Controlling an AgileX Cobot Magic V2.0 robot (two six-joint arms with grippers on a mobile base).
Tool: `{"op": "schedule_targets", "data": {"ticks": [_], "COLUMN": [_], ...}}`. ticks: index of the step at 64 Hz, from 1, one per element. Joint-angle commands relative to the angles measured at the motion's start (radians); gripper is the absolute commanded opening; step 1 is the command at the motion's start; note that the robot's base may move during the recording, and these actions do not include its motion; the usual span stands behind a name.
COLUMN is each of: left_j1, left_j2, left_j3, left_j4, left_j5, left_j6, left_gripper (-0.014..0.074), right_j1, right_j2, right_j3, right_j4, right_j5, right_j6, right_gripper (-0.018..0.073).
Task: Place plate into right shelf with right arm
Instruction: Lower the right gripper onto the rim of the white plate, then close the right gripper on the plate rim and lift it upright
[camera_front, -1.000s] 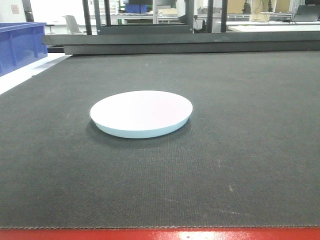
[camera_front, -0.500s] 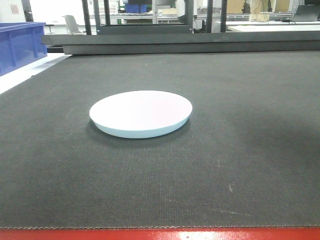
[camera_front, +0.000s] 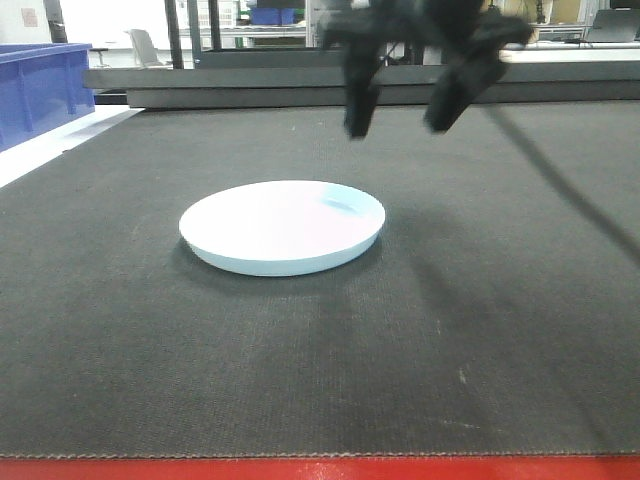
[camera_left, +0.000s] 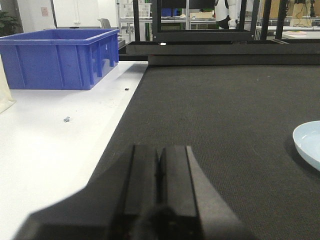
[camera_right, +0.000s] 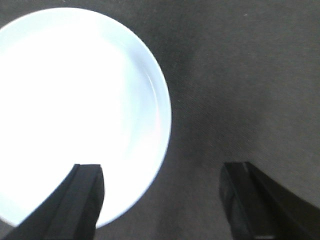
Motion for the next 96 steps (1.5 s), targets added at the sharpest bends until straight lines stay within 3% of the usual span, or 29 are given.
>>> {"op": "schedule_targets", "data": {"ticks": [1,12,59,66,80,96], "left_j1": [0.002,0.002,0.002,0.002,0.002,0.002], "left_j2": [-0.011,-0.011,-0.011,-0.011,-0.011,-0.011], "left_j3": [0.008,0.008,0.008,0.008,0.008,0.008], "left_j4": [-0.002,-0.002,-0.002,-0.002,-0.002,-0.002], "left_j5": [-0.089,-0.089,-0.089,-0.089,-0.089,-0.089], "left_j6": [-0.002,-0.002,-0.002,-0.002,-0.002,-0.002], "left_gripper": [-0.0047,-0.0047,-0.0047,-0.0047,-0.0047,-0.0047], "right_j1": [0.004,0.009,-0.004,-0.004,-0.004,-0.004], "right_j2": [0.006,0.058,0.158,0.165,0.155,0.050], "right_j3": [-0.085,-0.094,-0.092,-0.092,-0.092,-0.069], "right_j4": [-0.028,-0.036,-0.058,-0.058,-0.058,-0.059], "right_j5": [-0.008,-0.055,-0.114,-0.112,-0.110,-0.111], "right_j6": [0.016,0.016,0.016,0.016,0.016,0.014], "right_gripper": [0.0536,0.0462,0.0455,0.0361,0.0041,0.0055]}}
